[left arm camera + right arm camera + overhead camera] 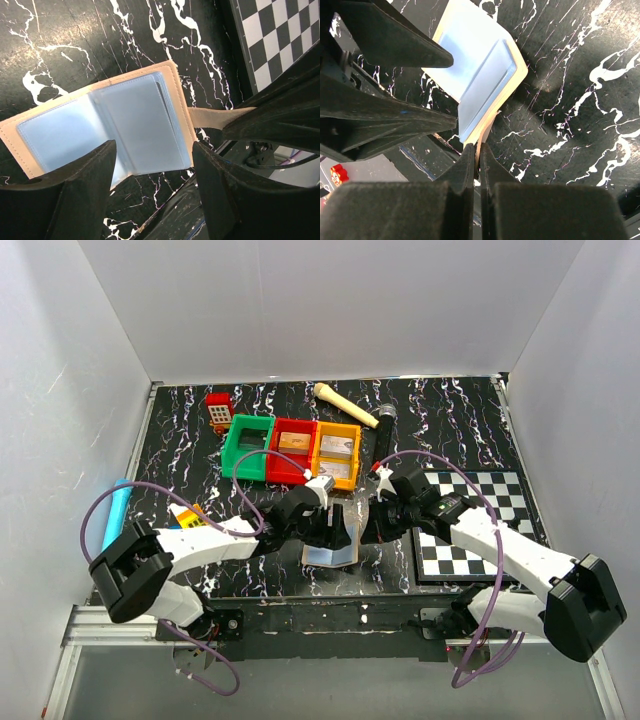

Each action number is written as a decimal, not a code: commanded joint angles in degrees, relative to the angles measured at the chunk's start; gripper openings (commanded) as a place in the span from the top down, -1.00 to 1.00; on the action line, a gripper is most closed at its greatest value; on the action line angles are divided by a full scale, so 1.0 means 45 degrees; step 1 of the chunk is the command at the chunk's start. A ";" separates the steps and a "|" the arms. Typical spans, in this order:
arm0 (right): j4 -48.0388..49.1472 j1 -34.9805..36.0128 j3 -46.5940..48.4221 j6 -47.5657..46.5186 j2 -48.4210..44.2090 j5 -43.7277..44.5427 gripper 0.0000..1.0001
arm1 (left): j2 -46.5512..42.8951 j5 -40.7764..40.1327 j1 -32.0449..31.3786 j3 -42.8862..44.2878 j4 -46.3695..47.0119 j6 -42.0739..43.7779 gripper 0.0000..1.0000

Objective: Take the credit cards out of the card holder
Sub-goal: Remove the credit card from the card holder.

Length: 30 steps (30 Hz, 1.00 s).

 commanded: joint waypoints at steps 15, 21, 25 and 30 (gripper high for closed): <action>0.0018 0.0088 0.0784 -0.0023 -0.0486 -0.0492 0.97 | 0.0990 -0.0064 -0.0383 0.0797 0.0109 0.0353 -0.22; -0.0021 0.0088 0.0765 -0.0101 -0.0545 -0.0414 0.97 | 0.1010 -0.0532 -0.0403 0.0700 -0.0204 0.0314 -0.06; -0.0099 0.0088 0.0745 -0.0140 -0.0525 -0.0375 0.97 | 0.0776 -0.0806 -0.0403 0.0485 -0.0282 0.0216 0.03; -0.0099 0.0088 0.0687 -0.0179 -0.0486 -0.0297 0.97 | 0.0405 -0.1079 -0.0403 0.0387 -0.0438 0.0197 0.00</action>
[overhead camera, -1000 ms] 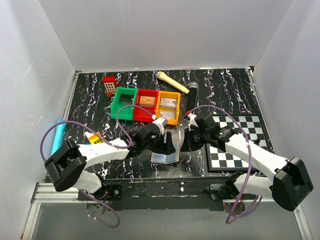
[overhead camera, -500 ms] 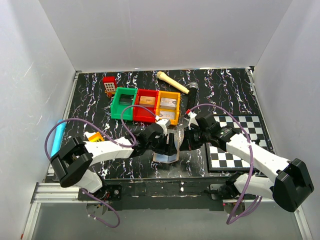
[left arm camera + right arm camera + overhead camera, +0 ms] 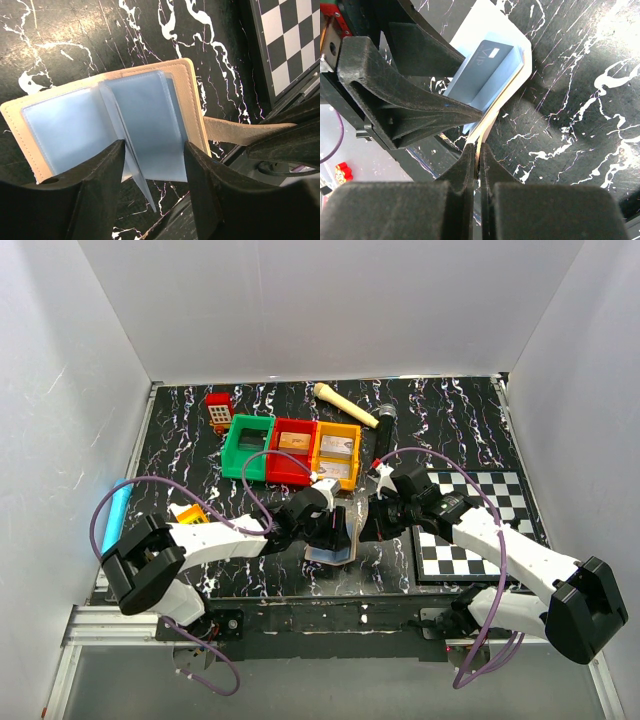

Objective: Take the credit cards out of the card holder
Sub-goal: Remove the credit card from the card holder.

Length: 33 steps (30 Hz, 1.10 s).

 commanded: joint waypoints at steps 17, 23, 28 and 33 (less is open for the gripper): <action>-0.0143 0.0088 0.0341 -0.0253 -0.0361 0.0039 0.97 | -0.2024 -0.3106 -0.0063 0.0023 -0.2034 0.0558 -0.32; -0.0104 0.0088 0.0244 -0.0233 -0.0360 0.0059 0.97 | -0.2651 -0.4201 -0.0063 -0.0192 -0.2543 0.0734 -0.36; -0.0065 0.0088 0.0127 -0.0233 -0.0360 0.0098 0.97 | -0.2399 -0.3560 -0.0063 -0.0251 -0.1959 0.0968 -0.37; -0.0474 0.0088 -0.0108 -0.0019 -0.0419 0.0857 0.90 | -0.1774 -0.2855 -0.0063 -0.0192 -0.1587 0.0754 -0.35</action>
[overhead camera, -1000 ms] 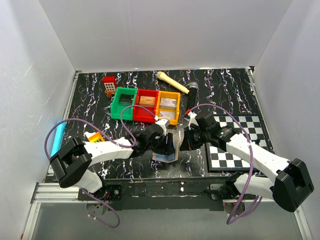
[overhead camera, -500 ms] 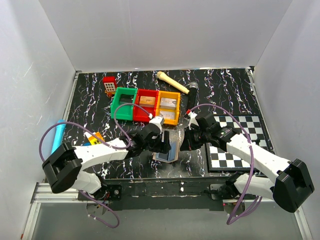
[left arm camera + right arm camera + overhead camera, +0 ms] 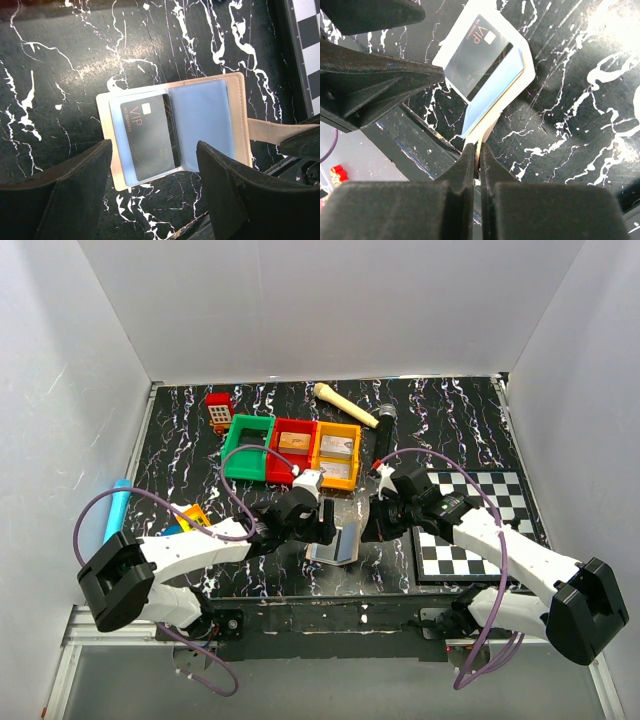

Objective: Take the credit cards out of the card holder
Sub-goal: Remove the credit card from the card holder.

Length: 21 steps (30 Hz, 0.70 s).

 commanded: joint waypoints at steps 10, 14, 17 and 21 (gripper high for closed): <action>-0.2467 0.0064 0.0706 0.0581 -0.1653 0.3671 -0.06 | -0.0479 -0.0025 -0.0063 -0.0495 0.0147 -0.0156 -0.28; -0.0327 0.0064 0.0319 0.0523 -0.2162 0.1357 0.12 | -0.0811 0.0577 -0.0043 -0.0729 0.0788 -0.0254 -0.27; 0.1278 0.0064 0.0005 0.1244 -0.1307 -0.0444 0.26 | -0.0793 0.1826 -0.0004 -0.0925 0.1842 -0.0273 -0.23; 0.2859 0.0064 -0.0638 0.1909 0.0003 -0.1170 0.38 | -0.0286 0.3215 0.0055 -0.0770 0.2588 -0.0273 -0.01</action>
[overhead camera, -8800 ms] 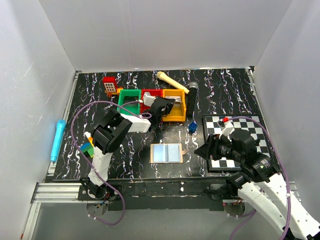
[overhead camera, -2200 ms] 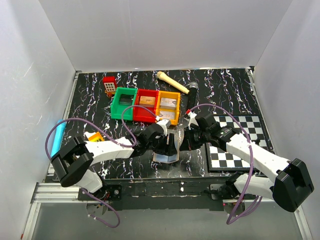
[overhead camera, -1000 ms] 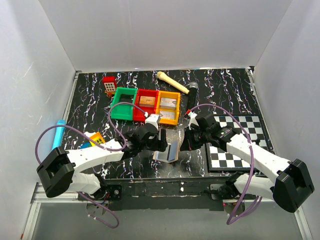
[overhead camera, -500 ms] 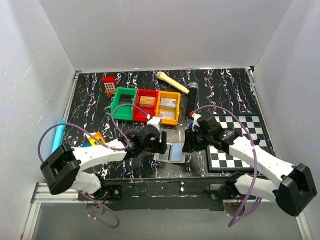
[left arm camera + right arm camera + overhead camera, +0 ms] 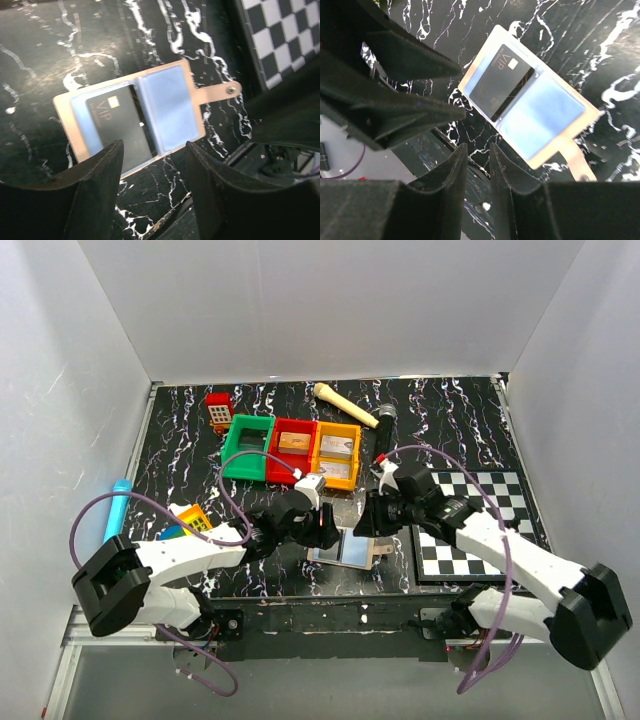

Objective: Take the credit cards out of the card holder
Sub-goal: Remove the credit card from the card holder.

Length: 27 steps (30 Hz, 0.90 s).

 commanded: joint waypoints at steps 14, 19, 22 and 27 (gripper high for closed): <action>0.4771 0.0040 -0.2051 0.1545 0.3734 -0.1585 0.45 | 0.1939 0.0570 0.0416 0.0374 -0.0192 -0.0557 0.67; 0.4771 0.0020 -0.2071 0.1467 0.4301 -0.1253 0.45 | 0.2368 0.0140 0.0494 0.0433 -0.0622 -0.0967 0.84; 0.4772 -0.0019 -0.2149 0.1467 0.4536 -0.1096 0.45 | 0.2564 0.0042 0.0552 0.0550 -0.0895 -0.1085 0.89; 0.4498 -0.0116 -0.2189 0.1428 0.4887 -0.0803 0.45 | 0.2701 0.0003 0.0572 0.0589 -0.1169 -0.1183 0.94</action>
